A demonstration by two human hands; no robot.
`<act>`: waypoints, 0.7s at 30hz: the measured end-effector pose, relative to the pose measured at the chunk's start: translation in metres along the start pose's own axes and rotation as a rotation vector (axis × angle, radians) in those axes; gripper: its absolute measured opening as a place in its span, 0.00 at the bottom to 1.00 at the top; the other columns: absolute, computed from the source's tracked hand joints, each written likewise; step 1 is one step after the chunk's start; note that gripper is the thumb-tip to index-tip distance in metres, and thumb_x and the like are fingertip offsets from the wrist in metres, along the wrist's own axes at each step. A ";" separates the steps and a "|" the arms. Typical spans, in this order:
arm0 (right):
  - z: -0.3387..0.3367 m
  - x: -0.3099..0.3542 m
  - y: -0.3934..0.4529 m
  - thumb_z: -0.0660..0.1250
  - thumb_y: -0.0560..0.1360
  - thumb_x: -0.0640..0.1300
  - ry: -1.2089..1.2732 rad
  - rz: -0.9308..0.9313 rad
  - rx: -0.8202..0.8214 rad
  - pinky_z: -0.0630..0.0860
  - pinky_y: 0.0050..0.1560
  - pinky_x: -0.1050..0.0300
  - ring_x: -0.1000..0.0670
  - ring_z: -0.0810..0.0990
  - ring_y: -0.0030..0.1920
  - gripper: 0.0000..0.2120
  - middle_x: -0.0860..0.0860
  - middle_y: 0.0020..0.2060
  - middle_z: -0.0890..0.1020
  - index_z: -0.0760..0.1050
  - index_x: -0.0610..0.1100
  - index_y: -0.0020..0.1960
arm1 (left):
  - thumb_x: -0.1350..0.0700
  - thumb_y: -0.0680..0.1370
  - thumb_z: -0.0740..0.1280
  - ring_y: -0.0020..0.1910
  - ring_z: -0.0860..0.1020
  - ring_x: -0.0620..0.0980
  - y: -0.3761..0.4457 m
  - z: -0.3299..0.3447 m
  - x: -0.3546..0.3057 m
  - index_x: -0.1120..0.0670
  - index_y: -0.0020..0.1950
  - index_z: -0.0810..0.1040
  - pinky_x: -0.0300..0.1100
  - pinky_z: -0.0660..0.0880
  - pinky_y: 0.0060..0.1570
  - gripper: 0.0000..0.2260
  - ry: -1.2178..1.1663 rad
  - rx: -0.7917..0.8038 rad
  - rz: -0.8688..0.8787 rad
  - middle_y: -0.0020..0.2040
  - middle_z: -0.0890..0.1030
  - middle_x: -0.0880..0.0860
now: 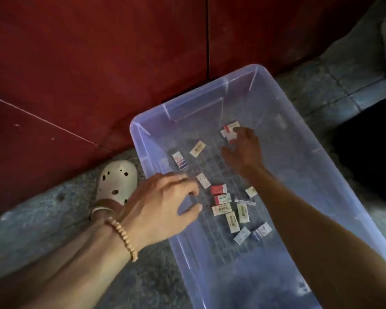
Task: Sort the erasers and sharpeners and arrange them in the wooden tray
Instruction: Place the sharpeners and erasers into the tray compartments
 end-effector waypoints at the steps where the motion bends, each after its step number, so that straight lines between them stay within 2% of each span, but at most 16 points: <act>1: 0.011 -0.003 0.011 0.72 0.73 0.46 0.011 0.003 -0.024 0.65 0.68 0.48 0.35 0.69 0.67 0.33 0.38 0.71 0.67 0.65 0.39 0.74 | 0.41 0.74 0.60 0.42 0.80 0.49 0.003 0.002 0.006 0.48 0.45 0.79 0.46 0.78 0.43 0.14 0.040 -0.013 0.017 0.41 0.80 0.43; 3: 0.034 -0.005 0.027 0.72 0.72 0.45 0.044 -0.006 -0.076 0.65 0.69 0.46 0.35 0.67 0.70 0.34 0.37 0.73 0.65 0.65 0.39 0.74 | 0.42 0.73 0.61 0.42 0.80 0.48 0.008 0.006 0.014 0.48 0.44 0.79 0.44 0.76 0.44 0.12 0.120 -0.039 0.043 0.41 0.80 0.43; 7: 0.066 -0.001 0.030 0.71 0.72 0.42 0.085 -0.034 -0.182 0.65 0.70 0.43 0.33 0.63 0.72 0.28 0.35 0.74 0.62 0.70 0.39 0.70 | 0.42 0.72 0.63 0.39 0.80 0.46 0.014 0.012 0.015 0.47 0.43 0.80 0.40 0.67 0.44 0.11 0.167 -0.075 0.040 0.38 0.80 0.43; 9: 0.073 -0.004 0.024 0.70 0.71 0.42 0.105 -0.073 -0.186 0.69 0.67 0.40 0.32 0.66 0.69 0.26 0.34 0.72 0.63 0.71 0.38 0.68 | 0.41 0.72 0.63 0.39 0.80 0.46 0.016 0.014 0.013 0.47 0.42 0.80 0.43 0.70 0.44 0.12 0.150 -0.085 0.022 0.37 0.80 0.43; 12: 0.071 -0.015 0.023 0.69 0.68 0.45 0.088 -0.095 -0.280 0.74 0.58 0.36 0.31 0.71 0.60 0.24 0.33 0.63 0.70 0.74 0.37 0.62 | 0.42 0.71 0.63 0.37 0.81 0.45 0.016 0.015 0.011 0.48 0.41 0.80 0.45 0.75 0.41 0.12 0.137 -0.090 0.004 0.36 0.80 0.43; 15: 0.075 -0.014 0.030 0.73 0.67 0.50 0.045 -0.097 -0.216 0.66 0.69 0.37 0.31 0.65 0.69 0.32 0.33 0.70 0.66 0.70 0.40 0.68 | 0.42 0.70 0.64 0.35 0.80 0.46 0.017 0.016 0.009 0.47 0.40 0.80 0.43 0.73 0.39 0.11 0.152 -0.114 -0.007 0.34 0.79 0.43; 17: 0.083 -0.012 0.029 0.72 0.69 0.50 0.013 -0.147 -0.175 0.63 0.71 0.37 0.32 0.62 0.73 0.28 0.35 0.72 0.66 0.73 0.39 0.65 | 0.43 0.70 0.65 0.34 0.80 0.46 0.019 0.017 0.009 0.48 0.39 0.80 0.42 0.72 0.38 0.10 0.156 -0.138 -0.008 0.34 0.79 0.43; 19: 0.088 -0.013 0.022 0.64 0.73 0.48 -0.019 -0.206 -0.173 0.72 0.63 0.35 0.32 0.66 0.70 0.18 0.36 0.68 0.71 0.75 0.38 0.58 | 0.44 0.69 0.66 0.33 0.80 0.46 0.020 0.017 0.009 0.48 0.39 0.80 0.42 0.71 0.38 0.09 0.160 -0.158 -0.007 0.34 0.79 0.43; 21: 0.089 -0.018 0.018 0.59 0.73 0.46 -0.049 -0.285 -0.179 0.77 0.55 0.34 0.30 0.69 0.66 0.18 0.34 0.65 0.73 0.74 0.37 0.58 | 0.44 0.69 0.66 0.33 0.80 0.47 0.019 0.018 0.009 0.48 0.39 0.80 0.41 0.70 0.38 0.09 0.164 -0.167 -0.018 0.33 0.79 0.43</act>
Point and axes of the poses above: each hand's wrist, its own y-axis towards the middle knuckle, its own z-axis out of the palm, x = y × z, the point moved 1 cm from there along y, towards the middle knuckle
